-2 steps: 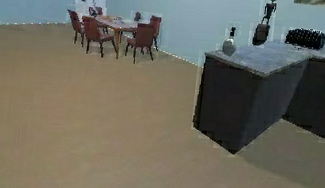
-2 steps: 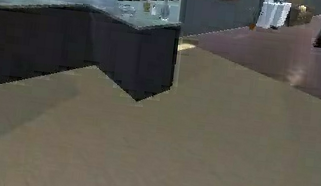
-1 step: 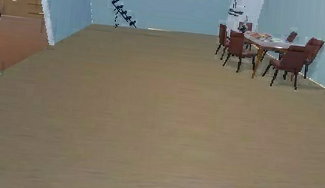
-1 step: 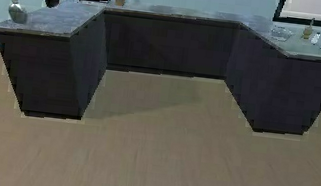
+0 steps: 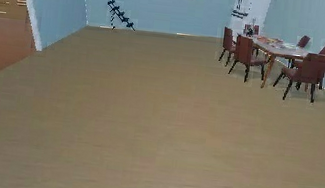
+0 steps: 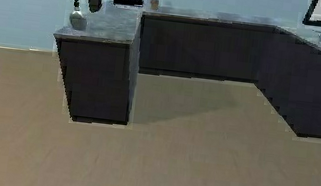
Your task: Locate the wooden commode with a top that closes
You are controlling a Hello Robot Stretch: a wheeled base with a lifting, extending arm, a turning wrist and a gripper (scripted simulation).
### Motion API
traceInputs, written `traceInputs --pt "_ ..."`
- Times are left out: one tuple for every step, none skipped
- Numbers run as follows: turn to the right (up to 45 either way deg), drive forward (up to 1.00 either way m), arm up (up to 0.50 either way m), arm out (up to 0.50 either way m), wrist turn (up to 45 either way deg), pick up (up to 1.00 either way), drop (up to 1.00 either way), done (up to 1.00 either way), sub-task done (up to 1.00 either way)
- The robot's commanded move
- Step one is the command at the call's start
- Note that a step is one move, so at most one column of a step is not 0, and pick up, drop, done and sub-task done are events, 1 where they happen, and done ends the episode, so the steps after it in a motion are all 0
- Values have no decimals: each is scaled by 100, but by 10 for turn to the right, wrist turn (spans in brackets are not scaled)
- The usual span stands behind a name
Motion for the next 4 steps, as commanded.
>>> traceInputs --pt "-360 0 0 0 0 0 0 0 0" --pt "0 100 0 0 0 0 0 0 0" --pt "0 100 0 0 0 0 0 0 0" --pt "-30 0 0 0 0 0 0 0 0"
